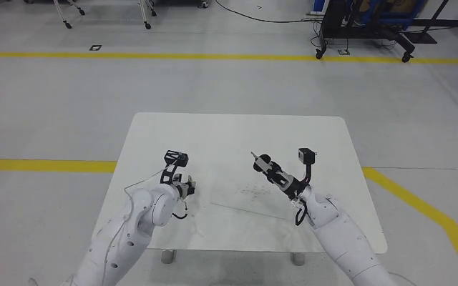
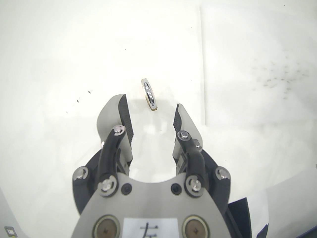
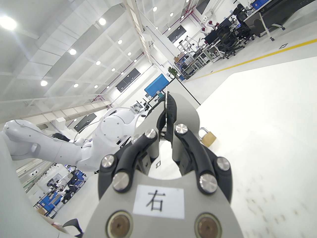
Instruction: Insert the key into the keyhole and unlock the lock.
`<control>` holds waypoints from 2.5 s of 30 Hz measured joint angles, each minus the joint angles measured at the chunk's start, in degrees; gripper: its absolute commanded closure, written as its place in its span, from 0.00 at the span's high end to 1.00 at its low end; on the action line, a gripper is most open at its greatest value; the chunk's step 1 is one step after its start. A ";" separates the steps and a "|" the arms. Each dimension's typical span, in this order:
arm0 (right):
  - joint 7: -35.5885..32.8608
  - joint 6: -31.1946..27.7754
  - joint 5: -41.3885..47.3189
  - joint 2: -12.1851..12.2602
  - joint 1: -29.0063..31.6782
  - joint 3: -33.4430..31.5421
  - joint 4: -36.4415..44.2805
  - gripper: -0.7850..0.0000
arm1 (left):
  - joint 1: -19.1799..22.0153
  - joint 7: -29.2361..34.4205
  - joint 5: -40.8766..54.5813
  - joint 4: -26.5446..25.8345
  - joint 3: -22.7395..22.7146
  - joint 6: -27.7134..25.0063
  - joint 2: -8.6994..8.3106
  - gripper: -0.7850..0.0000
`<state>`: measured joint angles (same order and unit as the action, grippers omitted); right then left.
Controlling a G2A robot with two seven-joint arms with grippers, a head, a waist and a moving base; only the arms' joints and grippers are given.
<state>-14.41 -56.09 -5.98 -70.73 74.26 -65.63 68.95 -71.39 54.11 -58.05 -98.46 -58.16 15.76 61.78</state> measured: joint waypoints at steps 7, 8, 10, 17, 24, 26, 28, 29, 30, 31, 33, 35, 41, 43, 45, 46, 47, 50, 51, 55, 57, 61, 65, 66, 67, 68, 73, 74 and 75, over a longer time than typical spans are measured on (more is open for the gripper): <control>0.00 0.00 0.00 0.00 0.00 0.00 0.00 0.00 | 2.95 0.38 -0.26 3.34 2.00 0.66 1.10 0.33; 0.00 0.00 0.00 0.00 0.00 0.00 0.00 0.00 | 3.30 0.68 -0.48 3.79 2.34 0.89 1.26 0.30; 0.00 0.00 0.00 0.00 0.00 0.00 0.00 0.00 | 3.66 0.96 -0.58 4.26 2.74 1.17 1.49 0.26; 0.00 0.00 0.00 0.00 0.00 0.00 0.00 0.00 | 4.81 1.46 -2.18 6.69 3.83 1.52 2.18 0.00; 0.00 0.00 0.00 0.00 0.00 0.00 0.00 0.00 | 5.20 1.50 -3.78 7.38 3.84 0.92 2.57 0.00; 0.00 0.00 0.00 0.00 0.00 0.00 0.00 0.00 | 5.04 0.50 -3.48 7.41 3.48 0.34 2.66 0.00; 0.00 0.00 0.00 0.00 0.00 0.00 0.00 0.00 | 4.69 -1.07 -2.43 7.04 2.96 -0.38 2.75 0.00; 0.00 0.00 0.00 0.00 0.00 0.00 0.00 0.00 | 4.33 -2.57 -1.03 6.64 2.36 -1.09 2.81 0.00; 0.00 0.00 0.00 0.00 0.00 0.00 0.00 0.00 | 3.99 -3.87 0.22 6.38 1.78 -1.76 2.83 0.00; 0.00 0.00 0.00 0.00 0.00 0.00 0.00 0.00 | 3.61 -5.27 1.76 6.10 1.08 -2.62 2.85 0.00; 0.00 0.00 0.00 0.00 0.00 0.00 0.00 0.00 | 2.76 -8.63 6.71 5.80 -1.03 -5.44 2.87 0.00; 0.00 0.00 0.00 0.00 0.00 0.00 0.00 0.00 | 2.14 -11.25 11.77 6.12 -3.15 -8.82 2.82 0.00; 0.00 0.00 0.00 0.00 0.00 0.00 0.00 0.00 | 1.71 -13.09 28.65 8.33 -8.97 -20.25 2.68 0.00; 0.00 0.00 0.00 0.00 0.00 0.00 0.00 0.00 | 1.85 -13.00 33.33 9.56 -10.46 -22.94 2.64 0.00; -0.01 0.13 -0.09 0.00 0.01 0.04 0.13 0.00 | 2.07 -12.42 37.70 11.08 -11.70 -25.51 2.58 0.00; -0.21 0.78 -0.51 -0.03 -0.02 0.25 0.59 0.00 | 2.12 -12.36 38.88 11.66 -12.11 -26.37 2.54 0.00; -0.67 2.54 -1.42 -0.15 -0.26 0.83 1.56 0.00 | 2.04 -12.33 40.70 12.37 -12.47 -27.56 2.54 0.00; -0.62 6.94 -2.04 -0.77 -1.74 2.83 2.44 0.00 | 2.36 -10.37 47.75 14.51 -12.62 -30.94 2.74 0.00; -0.60 7.90 -2.32 -1.00 -2.45 3.50 1.93 0.00 | 2.79 -9.36 50.08 15.30 -12.46 -31.75 2.84 0.00; -0.09 8.49 -2.18 -2.05 -5.32 6.42 -0.55 0.00 | 5.29 -5.79 58.83 19.29 -11.07 -33.43 3.43 0.00; 0.92 6.99 -1.56 -2.60 -6.48 7.61 -1.96 0.00 | 6.72 -4.48 62.72 21.66 -10.08 -33.76 3.81 0.00; 3.83 3.21 -0.87 -3.63 -8.02 9.34 -4.79 0.00 | 9.68 -1.45 68.12 25.85 -7.97 -34.37 4.54 0.00; 4.87 3.10 -2.36 -4.62 -9.78 11.31 -7.51 0.00 | 12.05 -0.10 69.48 28.96 -6.18 -35.71 5.08 0.00; 4.96 3.52 -2.83 -4.79 -10.17 11.65 -7.93 0.00 | 12.40 -0.03 69.44 29.43 -5.90 -35.90 5.15 0.00; 5.22 3.84 -3.24 -4.97 -10.48 11.93 -8.26 0.00 | 12.70 -0.01 69.41 29.86 -5.67 -36.04 5.22 0.00; 5.66 4.04 -3.68 -5.19 -10.74 12.28 -8.54 0.00 | 13.05 0.00 69.51 30.37 -5.44 -36.19 5.30 0.00; 6.94 3.61 -5.53 -6.08 -11.22 14.01 -8.89 0.00 | 14.53 0.58 70.96 31.93 -4.60 -36.02 5.65 0.00; 7.15 3.25 -5.70 -6.23 -11.30 14.23 -9.05 0.00 | 15.00 0.77 71.45 32.31 -4.35 -35.85 5.77 0.00; 7.26 2.91 -5.74 -6.30 -11.33 14.29 -9.17 0.00 | 15.34 0.80 71.75 32.68 -4.19 -35.73 5.85 0.00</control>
<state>-7.15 -53.18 -11.72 -77.03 62.93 -51.34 59.78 -56.04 54.92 13.70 -65.78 -62.35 -19.97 67.63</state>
